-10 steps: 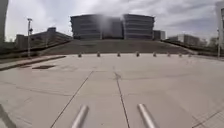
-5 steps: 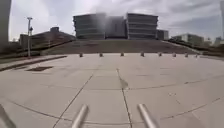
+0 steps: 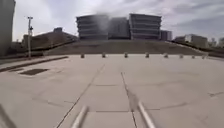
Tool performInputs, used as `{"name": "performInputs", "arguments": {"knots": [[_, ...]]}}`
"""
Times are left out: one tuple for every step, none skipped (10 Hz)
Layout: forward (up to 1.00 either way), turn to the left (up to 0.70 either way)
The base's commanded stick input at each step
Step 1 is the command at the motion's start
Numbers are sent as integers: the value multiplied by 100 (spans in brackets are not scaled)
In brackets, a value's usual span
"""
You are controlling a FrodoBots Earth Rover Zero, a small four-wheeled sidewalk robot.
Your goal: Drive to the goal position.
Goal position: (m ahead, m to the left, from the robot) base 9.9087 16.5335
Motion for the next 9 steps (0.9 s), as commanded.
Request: {"name": "performInputs", "arguments": {"knots": [[100, 0], [100, 0], [100, 0], [100, 0], [100, 0], [100, 0], [100, 0], [100, 0], [100, -27]]}}
